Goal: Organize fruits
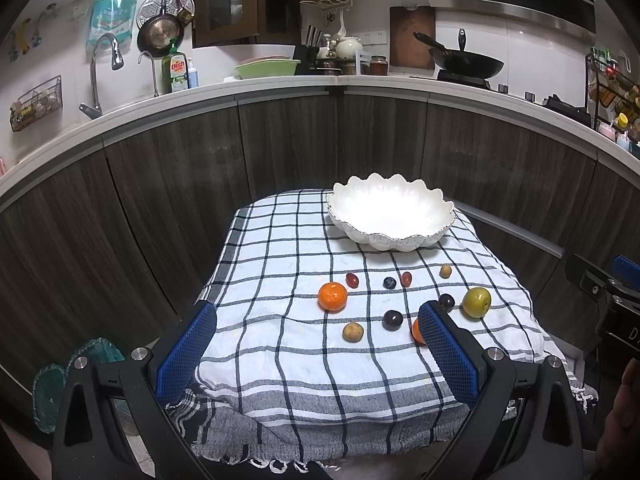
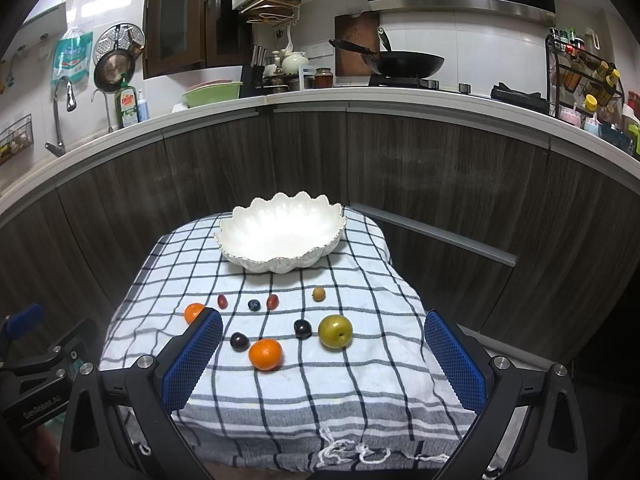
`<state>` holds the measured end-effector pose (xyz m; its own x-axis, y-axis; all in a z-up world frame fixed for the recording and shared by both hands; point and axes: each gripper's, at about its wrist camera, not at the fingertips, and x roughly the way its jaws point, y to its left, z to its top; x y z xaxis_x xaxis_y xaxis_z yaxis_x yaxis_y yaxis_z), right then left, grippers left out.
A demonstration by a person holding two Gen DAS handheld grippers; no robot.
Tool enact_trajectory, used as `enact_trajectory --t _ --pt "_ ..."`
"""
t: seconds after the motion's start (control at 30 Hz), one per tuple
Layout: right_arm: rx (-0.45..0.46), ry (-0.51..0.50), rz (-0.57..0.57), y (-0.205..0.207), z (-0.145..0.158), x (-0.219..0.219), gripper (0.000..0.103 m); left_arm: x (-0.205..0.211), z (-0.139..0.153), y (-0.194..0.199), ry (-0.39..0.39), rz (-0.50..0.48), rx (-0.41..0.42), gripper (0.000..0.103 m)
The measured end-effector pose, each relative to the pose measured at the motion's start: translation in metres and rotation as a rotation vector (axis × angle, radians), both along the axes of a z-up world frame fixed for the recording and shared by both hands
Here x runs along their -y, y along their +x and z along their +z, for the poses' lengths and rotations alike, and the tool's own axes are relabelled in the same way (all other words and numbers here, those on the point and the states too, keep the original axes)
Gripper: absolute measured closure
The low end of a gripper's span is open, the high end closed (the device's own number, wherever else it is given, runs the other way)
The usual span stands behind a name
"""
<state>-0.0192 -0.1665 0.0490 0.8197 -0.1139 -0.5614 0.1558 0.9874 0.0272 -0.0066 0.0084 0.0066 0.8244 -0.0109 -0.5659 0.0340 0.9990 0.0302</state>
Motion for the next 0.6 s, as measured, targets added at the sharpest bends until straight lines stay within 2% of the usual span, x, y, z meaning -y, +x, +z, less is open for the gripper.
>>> enact_trajectory --t 0.6 --pt "0.000 0.000 -0.001 0.0003 -0.0009 0.0000 0.001 -0.0011 0.0003 0.0003 -0.003 -0.001 0.003 0.000"
